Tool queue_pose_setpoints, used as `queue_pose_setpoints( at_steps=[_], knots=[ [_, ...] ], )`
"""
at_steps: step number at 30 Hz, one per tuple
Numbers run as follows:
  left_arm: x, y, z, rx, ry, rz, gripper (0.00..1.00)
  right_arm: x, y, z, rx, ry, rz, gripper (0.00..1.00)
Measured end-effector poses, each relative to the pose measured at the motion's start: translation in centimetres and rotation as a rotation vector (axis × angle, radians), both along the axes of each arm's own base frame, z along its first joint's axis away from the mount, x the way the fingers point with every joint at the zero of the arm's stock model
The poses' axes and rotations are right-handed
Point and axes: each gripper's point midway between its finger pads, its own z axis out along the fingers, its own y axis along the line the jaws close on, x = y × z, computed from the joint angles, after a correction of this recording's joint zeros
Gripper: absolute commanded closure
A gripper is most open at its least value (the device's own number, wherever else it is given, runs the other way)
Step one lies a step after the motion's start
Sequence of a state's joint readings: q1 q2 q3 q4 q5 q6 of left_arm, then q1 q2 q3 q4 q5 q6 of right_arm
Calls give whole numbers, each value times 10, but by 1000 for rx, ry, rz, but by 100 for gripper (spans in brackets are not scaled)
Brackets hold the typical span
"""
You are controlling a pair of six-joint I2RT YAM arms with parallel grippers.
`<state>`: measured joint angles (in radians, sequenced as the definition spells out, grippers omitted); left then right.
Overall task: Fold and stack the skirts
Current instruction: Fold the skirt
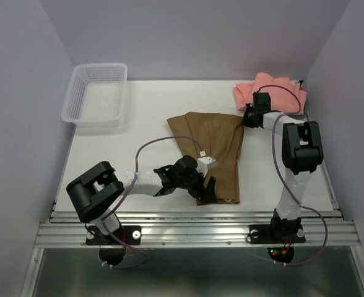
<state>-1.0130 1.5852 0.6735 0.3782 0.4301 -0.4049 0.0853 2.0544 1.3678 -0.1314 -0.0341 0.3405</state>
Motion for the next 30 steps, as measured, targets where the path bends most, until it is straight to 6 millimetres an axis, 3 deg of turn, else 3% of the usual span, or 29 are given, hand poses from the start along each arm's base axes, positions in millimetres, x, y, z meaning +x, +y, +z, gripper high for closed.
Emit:
queue_pose_setpoints(
  at_steps=[10,16,21,30],
  knots=[
    [1,-1,-1,5,6,5,22,-3,25,8,87,-39,132,99],
    [1,-1,-1,5,9,8,22,-2,30,52,83,-126,147,99],
    [1,-1,-1,5,13,14,22,-3,48,87,76,-198,180,99],
    [2,-1,-1,6,20,26,23,5,76,105,98,-227,230,99]
  ],
)
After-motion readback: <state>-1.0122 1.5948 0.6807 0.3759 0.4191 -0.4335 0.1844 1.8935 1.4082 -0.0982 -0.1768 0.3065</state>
